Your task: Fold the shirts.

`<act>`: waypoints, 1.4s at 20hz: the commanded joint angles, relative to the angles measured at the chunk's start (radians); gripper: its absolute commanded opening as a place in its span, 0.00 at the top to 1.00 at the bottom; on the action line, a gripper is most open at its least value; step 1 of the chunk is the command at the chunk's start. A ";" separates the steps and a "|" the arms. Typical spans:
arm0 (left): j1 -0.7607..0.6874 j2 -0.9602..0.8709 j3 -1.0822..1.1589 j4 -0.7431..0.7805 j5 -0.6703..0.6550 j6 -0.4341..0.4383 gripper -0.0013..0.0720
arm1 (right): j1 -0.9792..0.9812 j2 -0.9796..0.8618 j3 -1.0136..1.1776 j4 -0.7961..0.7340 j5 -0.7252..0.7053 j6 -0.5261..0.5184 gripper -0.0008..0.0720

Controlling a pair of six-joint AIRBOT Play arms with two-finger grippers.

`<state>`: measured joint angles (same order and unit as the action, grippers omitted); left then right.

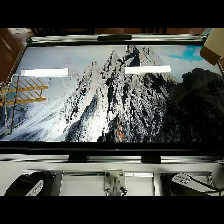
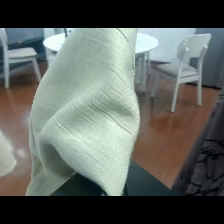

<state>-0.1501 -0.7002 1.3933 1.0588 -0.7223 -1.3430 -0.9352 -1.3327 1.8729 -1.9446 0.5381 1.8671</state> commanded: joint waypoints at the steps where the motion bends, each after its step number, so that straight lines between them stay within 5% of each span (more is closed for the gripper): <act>1: 0.001 0.001 0.000 0.000 -0.015 -0.035 0.44 | -0.065 -0.010 0.000 0.002 -0.023 0.013 0.91; 22: 0.000 0.000 0.000 0.000 -0.172 -0.155 0.44 | -0.231 -0.061 0.000 0.013 -0.098 0.088 0.91; 28: 0.000 0.001 0.000 -0.001 -0.173 -0.155 0.44 | -0.239 -0.059 0.000 0.014 -0.015 0.112 0.91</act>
<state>-0.1497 -0.6998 1.3933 1.0580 -0.8925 -1.4952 -1.1675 -1.3952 1.8729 -1.9293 0.4721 1.9572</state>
